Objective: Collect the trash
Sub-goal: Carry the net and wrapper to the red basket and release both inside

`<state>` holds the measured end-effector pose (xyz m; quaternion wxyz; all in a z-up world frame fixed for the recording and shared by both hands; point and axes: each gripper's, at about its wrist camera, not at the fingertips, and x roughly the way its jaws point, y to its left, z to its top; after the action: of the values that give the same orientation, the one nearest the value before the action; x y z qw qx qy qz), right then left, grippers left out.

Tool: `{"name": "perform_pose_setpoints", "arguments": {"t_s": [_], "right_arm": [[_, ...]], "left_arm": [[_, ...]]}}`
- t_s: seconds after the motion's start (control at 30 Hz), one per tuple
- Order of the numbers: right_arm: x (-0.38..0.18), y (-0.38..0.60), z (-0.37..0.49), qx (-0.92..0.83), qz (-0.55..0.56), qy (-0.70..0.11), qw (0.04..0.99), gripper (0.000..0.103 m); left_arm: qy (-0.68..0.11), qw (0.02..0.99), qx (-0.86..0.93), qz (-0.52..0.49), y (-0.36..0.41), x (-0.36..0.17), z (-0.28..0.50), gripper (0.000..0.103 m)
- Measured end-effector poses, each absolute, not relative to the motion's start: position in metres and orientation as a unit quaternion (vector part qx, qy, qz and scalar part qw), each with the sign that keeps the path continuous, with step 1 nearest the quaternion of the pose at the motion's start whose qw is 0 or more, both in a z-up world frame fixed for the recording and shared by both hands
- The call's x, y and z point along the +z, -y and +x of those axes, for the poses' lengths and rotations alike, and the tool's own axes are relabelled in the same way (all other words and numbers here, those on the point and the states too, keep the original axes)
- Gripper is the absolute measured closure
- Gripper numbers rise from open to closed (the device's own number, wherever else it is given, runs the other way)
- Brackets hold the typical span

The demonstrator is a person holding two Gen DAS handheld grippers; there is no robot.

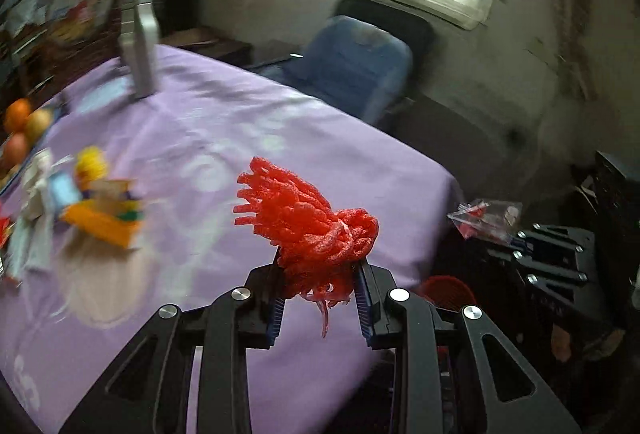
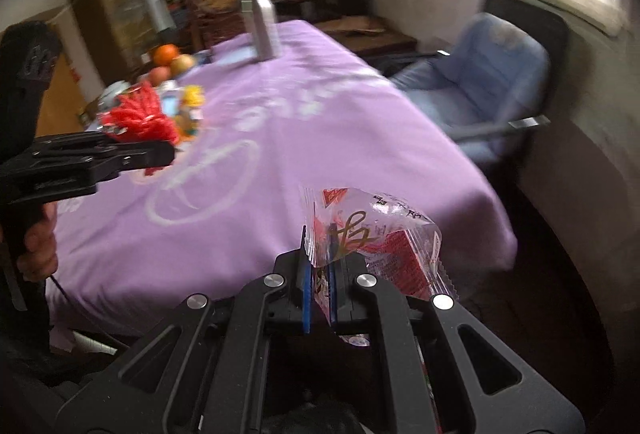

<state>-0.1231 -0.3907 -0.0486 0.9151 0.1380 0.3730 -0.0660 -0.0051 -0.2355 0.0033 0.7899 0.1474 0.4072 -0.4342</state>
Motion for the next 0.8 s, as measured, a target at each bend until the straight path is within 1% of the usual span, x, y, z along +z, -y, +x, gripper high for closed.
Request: {"name": "perform_pose_setpoints", "arguments": {"t_s": [0.13, 0.4, 0.53, 0.67, 0.8], "right_arm": [[-0.067, 0.426, -0.153, -0.108, 0.167, -0.386, 0.901, 0.096], [-0.127, 0.494, -0.215, -0.185, 0.253, -0.414, 0.855, 0.095], [-0.182, 0.526, -0.246, -0.206, 0.32, -0.437, 0.815, 0.095], [-0.246, 0.548, -0.268, -0.209, 0.405, -0.461, 0.761, 0.095], [-0.309, 0.559, -0.279, -0.223, 0.466, -0.474, 0.712, 0.095]], "left_arm": [[-0.412, 0.755, -0.476, 0.183, 0.279, -0.009, -0.035, 0.073], [-0.415, 0.673, -0.552, 0.265, 0.368, -0.042, -0.104, 0.072], [-0.427, 0.63, -0.58, 0.289, 0.403, -0.069, -0.133, 0.072], [-0.472, 0.586, -0.579, 0.314, 0.44, -0.12, -0.154, 0.072], [-0.512, 0.55, -0.569, 0.332, 0.464, -0.173, -0.167, 0.072]]}}
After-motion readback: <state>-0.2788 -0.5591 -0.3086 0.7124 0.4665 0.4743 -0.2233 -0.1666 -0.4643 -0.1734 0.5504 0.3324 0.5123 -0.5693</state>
